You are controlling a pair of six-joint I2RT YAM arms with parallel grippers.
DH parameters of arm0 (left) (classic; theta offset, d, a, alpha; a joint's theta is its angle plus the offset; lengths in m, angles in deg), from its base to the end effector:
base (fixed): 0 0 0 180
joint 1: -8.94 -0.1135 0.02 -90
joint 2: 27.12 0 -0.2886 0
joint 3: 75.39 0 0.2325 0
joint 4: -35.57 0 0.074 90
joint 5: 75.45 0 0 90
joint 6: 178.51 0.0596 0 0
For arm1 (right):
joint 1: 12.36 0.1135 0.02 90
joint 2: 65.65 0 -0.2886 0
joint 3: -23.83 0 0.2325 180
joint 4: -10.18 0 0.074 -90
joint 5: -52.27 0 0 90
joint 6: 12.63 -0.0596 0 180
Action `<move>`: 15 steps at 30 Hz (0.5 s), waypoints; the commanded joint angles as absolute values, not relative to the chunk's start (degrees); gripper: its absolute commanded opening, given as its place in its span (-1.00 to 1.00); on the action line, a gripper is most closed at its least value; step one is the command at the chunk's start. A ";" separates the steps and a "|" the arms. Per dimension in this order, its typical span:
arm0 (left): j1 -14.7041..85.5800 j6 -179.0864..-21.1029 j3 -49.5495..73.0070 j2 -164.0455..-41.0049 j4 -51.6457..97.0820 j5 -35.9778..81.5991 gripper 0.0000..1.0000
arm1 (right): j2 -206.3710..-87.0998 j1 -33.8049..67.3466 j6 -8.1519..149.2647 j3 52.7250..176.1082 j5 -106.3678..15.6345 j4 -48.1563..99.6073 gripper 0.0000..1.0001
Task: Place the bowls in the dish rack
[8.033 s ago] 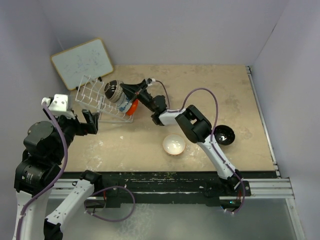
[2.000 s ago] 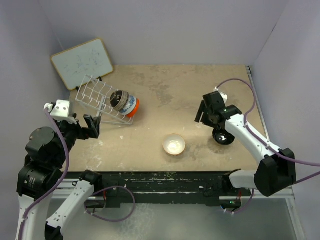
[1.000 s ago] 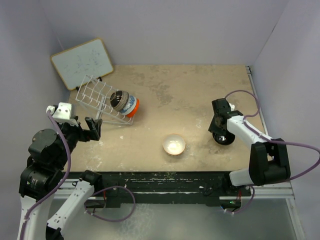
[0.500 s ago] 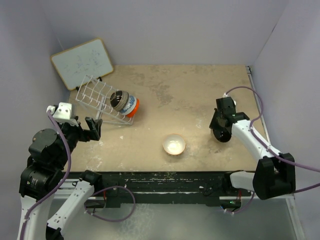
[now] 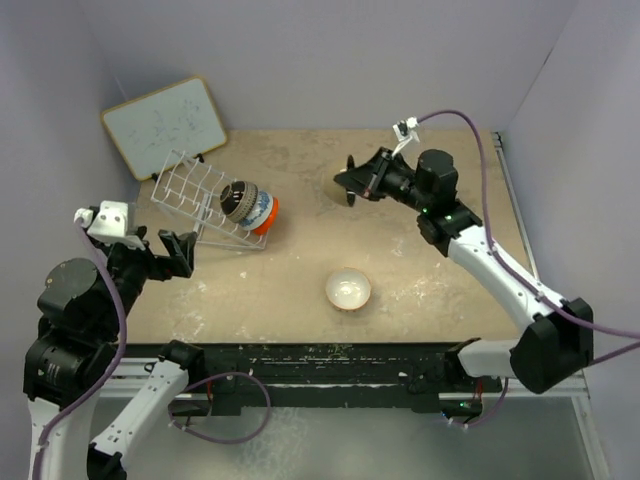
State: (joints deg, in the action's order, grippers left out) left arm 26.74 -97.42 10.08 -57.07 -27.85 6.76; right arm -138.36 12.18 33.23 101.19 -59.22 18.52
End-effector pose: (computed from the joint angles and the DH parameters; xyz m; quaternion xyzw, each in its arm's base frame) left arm 0.0342 -0.0025 0.4310 0.0138 0.7536 -0.1015 0.6493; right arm 0.2594 0.1424 0.3996 -0.0037 0.7280 0.4914 0.4781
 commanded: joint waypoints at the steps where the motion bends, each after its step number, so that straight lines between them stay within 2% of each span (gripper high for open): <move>1: 27.02 -97.18 15.94 -58.40 -27.59 5.60 0.98 | -144.50 16.09 18.26 103.87 -70.19 -17.98 -1.00; 10: 27.00 -96.19 24.07 -59.47 -29.71 3.68 0.98 | -168.18 26.08 -2.88 116.93 -67.00 -57.13 -1.00; 15: 27.01 -95.81 25.50 -59.47 -30.91 3.09 0.98 | -181.63 28.14 -12.95 129.45 -62.29 -69.44 -1.00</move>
